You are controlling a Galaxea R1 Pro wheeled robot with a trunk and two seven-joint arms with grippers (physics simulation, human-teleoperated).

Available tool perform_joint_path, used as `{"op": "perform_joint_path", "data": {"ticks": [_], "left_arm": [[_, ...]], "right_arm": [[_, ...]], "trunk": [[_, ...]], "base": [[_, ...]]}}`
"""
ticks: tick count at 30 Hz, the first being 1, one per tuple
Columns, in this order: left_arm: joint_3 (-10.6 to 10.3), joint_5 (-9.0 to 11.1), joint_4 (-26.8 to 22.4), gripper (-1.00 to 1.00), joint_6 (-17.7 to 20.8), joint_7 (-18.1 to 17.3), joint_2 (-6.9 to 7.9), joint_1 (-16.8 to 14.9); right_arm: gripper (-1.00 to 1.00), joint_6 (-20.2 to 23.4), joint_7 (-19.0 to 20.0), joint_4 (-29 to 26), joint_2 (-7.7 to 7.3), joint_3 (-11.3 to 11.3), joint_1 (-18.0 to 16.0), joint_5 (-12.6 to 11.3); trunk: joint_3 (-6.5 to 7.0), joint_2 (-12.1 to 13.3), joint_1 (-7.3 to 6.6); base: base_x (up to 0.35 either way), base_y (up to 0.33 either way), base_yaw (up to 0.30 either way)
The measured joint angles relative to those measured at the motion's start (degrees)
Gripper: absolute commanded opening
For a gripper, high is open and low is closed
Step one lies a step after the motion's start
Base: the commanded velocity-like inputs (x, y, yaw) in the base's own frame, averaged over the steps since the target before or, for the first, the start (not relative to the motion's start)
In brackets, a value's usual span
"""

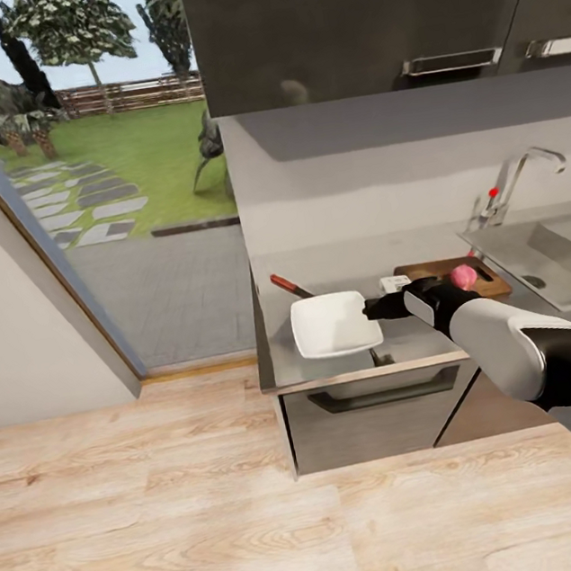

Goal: In the kitchen, take the Vidalia onion out of the sink, dice it on the chopping board with the paring knife, put the diced onion into the bowl on the countertop, then place both the paring knife and the chopping board into the sink.

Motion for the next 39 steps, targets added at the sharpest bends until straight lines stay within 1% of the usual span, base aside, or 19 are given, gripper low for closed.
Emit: {"op": "perform_joint_path", "data": {"ticks": [9, 11, 15, 25, 35, 39], "left_arm": [[0.00, 0.00, -0.06, 1.00, 0.00, 0.00, 0.00, 0.00], [0.00, 0.00, -0.07, 1.00, -0.02, 0.01, 0.00, 0.00], [-0.01, 0.00, -0.13, 1.00, -0.01, 0.03, 0.00, 0.00], [-0.01, 0.00, -0.08, 1.00, 0.00, 0.01, 0.00, 0.00], [-0.01, 0.00, -0.07, 1.00, 0.00, 0.01, 0.00, 0.00], [-0.01, 0.00, -0.07, 1.00, 0.00, 0.00, 0.00, 0.00]], "right_arm": [[-1.00, 0.04, -0.04, -0.09, 0.00, -1.57, -0.05, -0.46], [-1.00, 0.13, 0.00, -0.33, 0.01, -1.38, -0.04, -0.77], [-1.00, 0.15, 0.02, -0.58, 0.01, -1.73, -0.04, -0.89], [-1.00, 0.13, 0.01, -0.77, 0.04, -1.64, -0.03, -0.87], [-1.00, 0.01, -0.03, -0.21, 0.11, -1.72, -0.03, -0.39], [-1.00, 0.03, 0.00, -0.08, 0.16, -1.28, -0.01, -0.40]], "trunk": [[-0.58, -0.03, -0.01], [-0.72, -0.05, -0.02], [-0.91, -0.05, -0.02], [-0.96, -0.04, -0.02], [-0.61, -0.02, 0.00], [-0.44, -0.01, 0.00]], "base": [[0.000, 0.000, 0.000], [0.000, 0.000, 0.000], [0.000, 0.000, 0.000], [0.000, 0.000, 0.000], [0.000, 0.000, 0.000], [0.000, 0.000, 0.000]]}}
